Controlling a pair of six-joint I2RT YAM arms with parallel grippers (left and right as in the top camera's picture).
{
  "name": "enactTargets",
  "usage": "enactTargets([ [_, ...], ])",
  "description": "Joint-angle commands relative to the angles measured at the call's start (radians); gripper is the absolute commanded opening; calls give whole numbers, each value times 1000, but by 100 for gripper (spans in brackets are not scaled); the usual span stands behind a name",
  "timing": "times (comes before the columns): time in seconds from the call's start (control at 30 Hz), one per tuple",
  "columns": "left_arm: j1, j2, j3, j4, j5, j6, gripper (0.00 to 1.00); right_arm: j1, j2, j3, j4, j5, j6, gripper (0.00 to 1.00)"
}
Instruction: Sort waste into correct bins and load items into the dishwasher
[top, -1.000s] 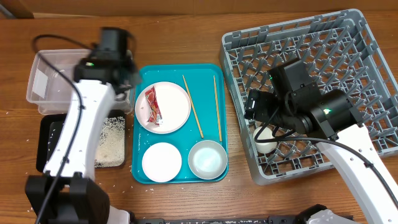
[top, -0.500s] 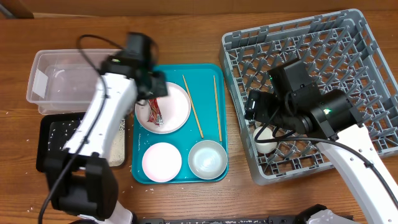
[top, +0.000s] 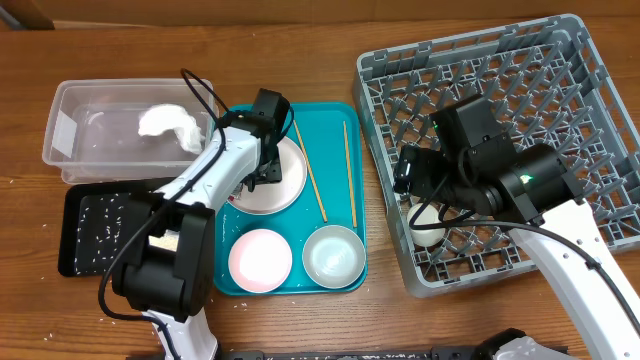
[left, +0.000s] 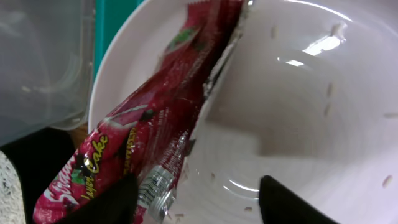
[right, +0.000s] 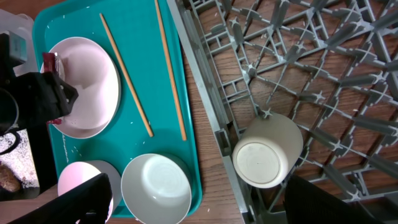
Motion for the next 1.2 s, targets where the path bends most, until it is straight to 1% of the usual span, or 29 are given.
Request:
enactTargets([
  [0.0, -4, 6, 2, 4, 38, 12, 43, 5, -3, 15, 4, 5, 1, 91],
  [0.07, -6, 6, 2, 2, 56, 21, 38, 5, -3, 15, 4, 5, 1, 91],
  [0.17, -5, 7, 1, 0, 56, 21, 26, 5, -3, 15, 3, 5, 1, 91],
  [0.2, -6, 7, 1, 1, 64, 21, 18, 5, -3, 15, 0, 5, 1, 91],
  [0.23, -6, 7, 1, 4, 88, 21, 8, 5, -3, 15, -2, 5, 0, 91],
  [0.27, -6, 6, 2, 4, 132, 24, 4, 5, -3, 15, -5, 5, 0, 91],
  [0.3, -8, 4, 10, 1, 194, 55, 4, 5, -3, 15, -8, 5, 1, 91],
  [0.33, -12, 1, 29, -16, 235, 97, 8, 5, -3, 15, -9, 5, 0, 91],
  [0.4, -17, -6, 77, -71, 206, 98, 13, 5, -3, 15, -8, 5, 0, 91],
  [0.47, -19, -17, 138, -140, 142, 89, 18, 5, -3, 15, -8, 5, 0, 91],
  [0.53, -19, -37, 216, -224, 42, 53, 21, 5, -3, 15, -8, 5, 0, 91],
  [0.6, -19, -50, 260, -256, -9, 51, 26, 5, -3, 15, -8, 5, 1, 91],
  [0.63, -18, -56, 274, -258, -31, 53, 33, 5, -3, 15, -8, 5, 1, 91],
  [0.67, -16, -56, 277, -236, -56, 77, 42, 5, -3, 15, -8, 5, 1, 91],
  [0.77, -16, -29, 245, -173, -58, 142, 52, 5, -3, 15, -7, 5, 1, 91],
  [0.87, -16, 24, 194, -107, -63, 194, 67, 5, -3, 15, -7, 5, 1, 91],
  [0.93, -16, 63, 183, -96, -71, 208, 69, 5, -3, 15, -8, 5, 0, 91],
  [1.07, -15, 164, 183, -106, -87, 203, 68, 5, -3, 15, -8, 5, 0, 91],
  [1.1, -16, 182, 183, -111, -85, 196, 65, 5, -3, 15, -8, 5, 0, 91],
  [1.17, -17, 213, 183, -135, -75, 169, 51, 5, -3, 15, -10, 5, 0, 91],
])
